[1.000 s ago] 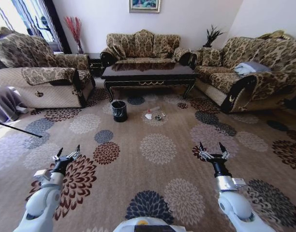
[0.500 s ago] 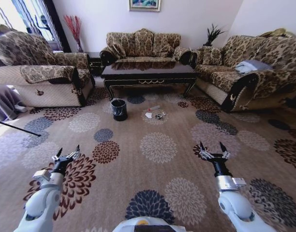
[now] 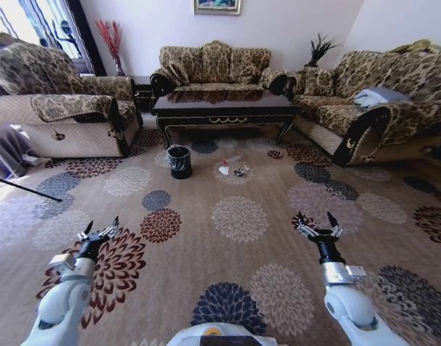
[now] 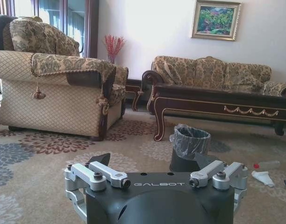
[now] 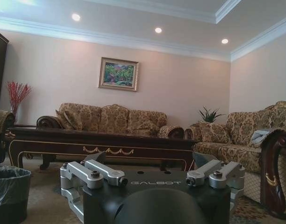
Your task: Move to the front of the table and pick up the trash from the floor, then place it into the trash bin.
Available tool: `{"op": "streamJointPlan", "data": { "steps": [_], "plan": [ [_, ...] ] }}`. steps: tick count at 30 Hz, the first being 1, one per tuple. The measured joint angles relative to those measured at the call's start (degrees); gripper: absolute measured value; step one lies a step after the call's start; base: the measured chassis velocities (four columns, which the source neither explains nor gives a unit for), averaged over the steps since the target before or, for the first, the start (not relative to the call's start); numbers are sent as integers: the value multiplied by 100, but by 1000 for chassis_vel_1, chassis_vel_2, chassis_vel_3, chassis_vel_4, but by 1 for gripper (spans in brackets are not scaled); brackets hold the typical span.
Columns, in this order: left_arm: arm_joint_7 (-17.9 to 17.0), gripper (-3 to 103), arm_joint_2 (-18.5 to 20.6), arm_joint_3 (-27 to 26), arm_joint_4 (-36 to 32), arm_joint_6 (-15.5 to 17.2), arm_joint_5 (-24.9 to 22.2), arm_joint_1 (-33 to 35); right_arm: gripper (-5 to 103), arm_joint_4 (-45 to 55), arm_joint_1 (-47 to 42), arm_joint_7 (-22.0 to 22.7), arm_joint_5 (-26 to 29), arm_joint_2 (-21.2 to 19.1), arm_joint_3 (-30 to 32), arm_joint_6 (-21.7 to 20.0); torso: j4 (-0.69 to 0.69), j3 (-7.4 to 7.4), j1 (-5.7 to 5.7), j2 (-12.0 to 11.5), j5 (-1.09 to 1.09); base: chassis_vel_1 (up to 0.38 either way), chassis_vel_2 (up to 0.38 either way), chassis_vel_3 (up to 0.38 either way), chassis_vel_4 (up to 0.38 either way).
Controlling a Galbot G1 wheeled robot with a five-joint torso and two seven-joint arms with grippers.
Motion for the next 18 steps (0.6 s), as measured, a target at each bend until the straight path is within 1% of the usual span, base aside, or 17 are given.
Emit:
{"op": "streamJointPlan", "data": {
  "steps": [3, 4, 7, 13, 16, 18],
  "plan": [
    [3, 100, 4, 5, 4, -2, 2, -3, 100, -2, 3, 1, 7, -7, -9, 1, 0, -62, -29, -88, 0, 0, 0, 0, 0],
    [3, 100, 4, 5, 4, -2, 2, -3, 100, -2, 3, 1, 7, -7, -9, 1, 0, -62, -29, -88, 0, 0, 0, 0, 0],
    [5, 100, 14, 6, 19, -4, 3, -5, 100, -15, 12, 1, 10, -13, -20, 2, 0, -138, -49, -186, 0, 0, 0, 0, 0],
    [8, 100, 21, 9, 31, -6, 3, -9, 100, -26, 15, 1, 8, -16, -34, 7, 0, -200, -80, -279, 0, 0, 0, 0, 0],
    [9, 100, 30, 16, 42, -6, 3, -17, 100, -32, 17, 15, -3, -16, -46, 8, 0, -279, -110, -390, 0, 0, 0, 0, 0],
    [10, 100, 31, 17, 46, -7, 3, -19, 100, -33, 17, 30, -3, -15, -50, 5, 0, -300, -117, -417, 0, 0, 0, 0, 0]
  ]
}}
